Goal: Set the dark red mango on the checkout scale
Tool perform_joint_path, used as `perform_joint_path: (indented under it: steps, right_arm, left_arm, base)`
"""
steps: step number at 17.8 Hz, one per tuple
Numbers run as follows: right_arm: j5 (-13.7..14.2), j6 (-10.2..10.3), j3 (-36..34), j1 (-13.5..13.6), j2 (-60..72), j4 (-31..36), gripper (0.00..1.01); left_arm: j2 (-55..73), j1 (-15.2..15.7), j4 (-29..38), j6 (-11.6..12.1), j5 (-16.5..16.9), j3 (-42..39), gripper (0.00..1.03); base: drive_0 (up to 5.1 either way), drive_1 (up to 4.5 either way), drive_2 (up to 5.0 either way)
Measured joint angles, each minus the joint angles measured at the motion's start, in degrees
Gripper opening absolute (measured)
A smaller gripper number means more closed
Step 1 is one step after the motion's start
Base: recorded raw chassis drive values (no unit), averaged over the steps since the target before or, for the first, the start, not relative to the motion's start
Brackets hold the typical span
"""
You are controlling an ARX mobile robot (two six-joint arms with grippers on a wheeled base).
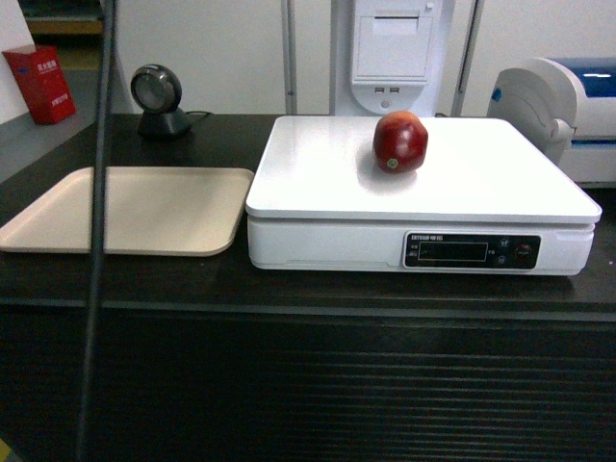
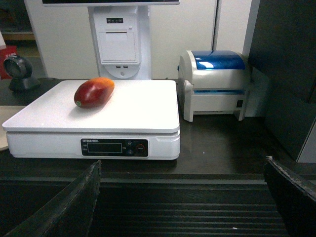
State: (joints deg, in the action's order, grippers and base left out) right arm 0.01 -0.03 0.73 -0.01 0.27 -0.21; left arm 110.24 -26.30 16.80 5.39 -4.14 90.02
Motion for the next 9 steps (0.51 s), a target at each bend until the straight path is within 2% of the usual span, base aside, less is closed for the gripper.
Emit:
perform_joint_path:
  steps: [1,2,3,4,5,8,9]
  right_arm:
    - [0.00,0.00,0.00,0.00,0.00,-0.02,0.98]
    - [0.00,0.00,0.00,0.00,0.00,-0.02,0.98]
    - [-0.02,0.00,0.00,0.00,0.00,0.00,0.98]
    - [0.04,0.00,0.00,0.00,0.00,-0.02,0.98]
    - [0.02,0.00,0.00,0.00,0.00,-0.02,0.98]
    - [0.00,0.00,0.00,0.00,0.00,0.00,0.98]
    - [0.00,0.00,0.00,0.00,0.00,0.00,0.98]
  left_arm:
    - [-1.07,2.95,0.96,1.42,-0.83,-3.50,0.98]
    - [-1.77,4.70,5.22,1.16,-4.24,-6.78,0.94]
    - [-3.54,6.38,9.46,-0.20,-8.96,-11.10,0.87]
    - [-6.45,8.41,13.14,-1.77,-10.91,-16.83,0.80]
    - [-10.27,10.62,16.28,-2.71,-10.47,-22.86,0.73]
    - [-23.28,17.88,22.86,-4.22,-5.25,-38.25,0.51]
    - [-32.09,20.57,27.26,-5.07,-3.56,-51.28,0.27]
  base:
    - [0.0,0.00,0.0]
    - [0.0,0.00,0.0]
    - [0.0,0.00,0.0]
    - [0.0,0.00,0.0]
    - [0.0,0.00,0.0]
    - [0.0,0.00,0.0]
    - [0.0,0.00,0.0]
